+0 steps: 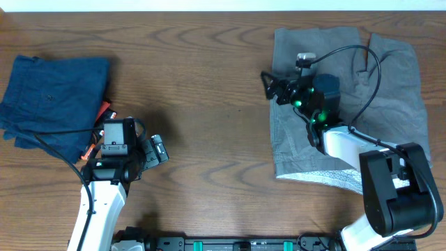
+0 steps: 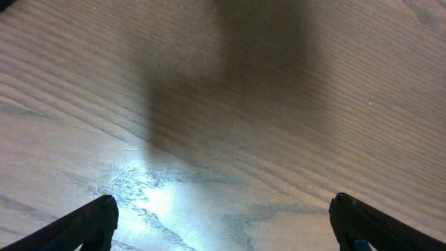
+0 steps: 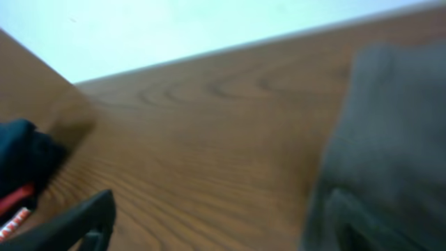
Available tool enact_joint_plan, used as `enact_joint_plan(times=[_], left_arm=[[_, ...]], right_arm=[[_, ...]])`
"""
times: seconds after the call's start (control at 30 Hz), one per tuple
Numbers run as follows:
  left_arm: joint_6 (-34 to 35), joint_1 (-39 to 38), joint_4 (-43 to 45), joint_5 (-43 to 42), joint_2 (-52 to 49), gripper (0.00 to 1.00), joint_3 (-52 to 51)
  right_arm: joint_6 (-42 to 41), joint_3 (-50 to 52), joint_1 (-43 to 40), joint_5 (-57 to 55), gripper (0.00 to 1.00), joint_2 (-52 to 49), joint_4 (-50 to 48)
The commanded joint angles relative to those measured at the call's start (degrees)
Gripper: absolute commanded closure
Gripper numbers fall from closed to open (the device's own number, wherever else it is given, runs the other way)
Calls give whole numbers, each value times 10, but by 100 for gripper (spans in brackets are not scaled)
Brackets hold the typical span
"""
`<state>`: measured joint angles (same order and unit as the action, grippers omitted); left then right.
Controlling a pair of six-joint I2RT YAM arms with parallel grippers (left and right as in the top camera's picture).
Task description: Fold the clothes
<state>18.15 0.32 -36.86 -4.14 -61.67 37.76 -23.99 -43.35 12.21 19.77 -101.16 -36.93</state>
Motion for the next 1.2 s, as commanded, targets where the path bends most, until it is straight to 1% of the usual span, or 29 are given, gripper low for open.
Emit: enact_joint_plan(times=[0.0,0.1,0.2,0.3,0.37,0.4,0.5,0.57,0.63,0.73,0.9,1.07,1.17], left_arm=[[-2,3,1,0,-1,2,11],[-2,3,1,0,-1,2,11],[10,3,1,0,-1,2,11],[66,3,1,-5,-1,2,11],[102,3,3,-33,-1,2,11],[111,2,9,-56,-1,2,11],[111,1,31,-127,-1,2,8],[111,-8,45,-174,-2,2,8],[114,-25,53,-196,-5,2,8],[137,-67,62,-197,-16,2,8],[179,-166,104,-196,-57,2,8],[238,-263,187,-196,-127,2,8],[276,-320,258,-196,-182,2,8]], right_arm=[[9,-3,-22,-15,1,18,50],[15,-3,-56,-36,1,61,148],[24,-3,-101,-95,1,123,271],[24,-3,-155,-168,1,197,423],[24,-3,-191,-210,1,238,521],[19,-3,-217,-241,1,263,586],[-12,-3,-271,-301,1,296,696],[-33,-2,-312,-320,1,305,748],[-32,0,-348,-313,1,305,773],[-32,7,-387,-293,1,304,787],[-32,8,-413,-264,1,304,787],[-25,8,-413,-264,1,304,787],[-25,8,-413,-264,1,304,787]])
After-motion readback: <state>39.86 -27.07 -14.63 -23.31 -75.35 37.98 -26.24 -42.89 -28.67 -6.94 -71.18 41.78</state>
